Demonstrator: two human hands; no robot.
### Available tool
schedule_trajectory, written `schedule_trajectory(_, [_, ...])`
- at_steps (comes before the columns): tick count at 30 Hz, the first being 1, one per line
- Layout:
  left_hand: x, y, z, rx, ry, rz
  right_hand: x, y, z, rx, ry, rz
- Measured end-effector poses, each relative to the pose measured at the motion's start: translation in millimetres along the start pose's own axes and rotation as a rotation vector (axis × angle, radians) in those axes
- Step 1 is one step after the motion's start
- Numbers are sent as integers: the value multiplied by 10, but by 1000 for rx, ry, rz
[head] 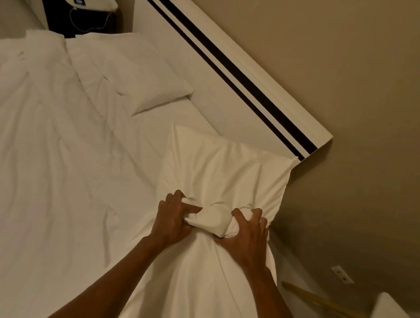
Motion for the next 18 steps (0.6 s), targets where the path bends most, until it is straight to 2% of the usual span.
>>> schedule_trajectory(10, [1217,-286,317,-1,53,-137,1501,79,324,-16,-76,-140])
schedule_trajectory(18, [2252,-653,535,-14,166,-317,3029,-43,787,-2,-137,-365])
Point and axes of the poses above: each hand's wrist, its own x-axis towards the middle knuckle, its own z-axis out of the palm, y = z × x, the point moved 10 cm from there along x, towards the middle knuckle, and after that the axes turned 2 degrees about z, right-handed, at the moved point
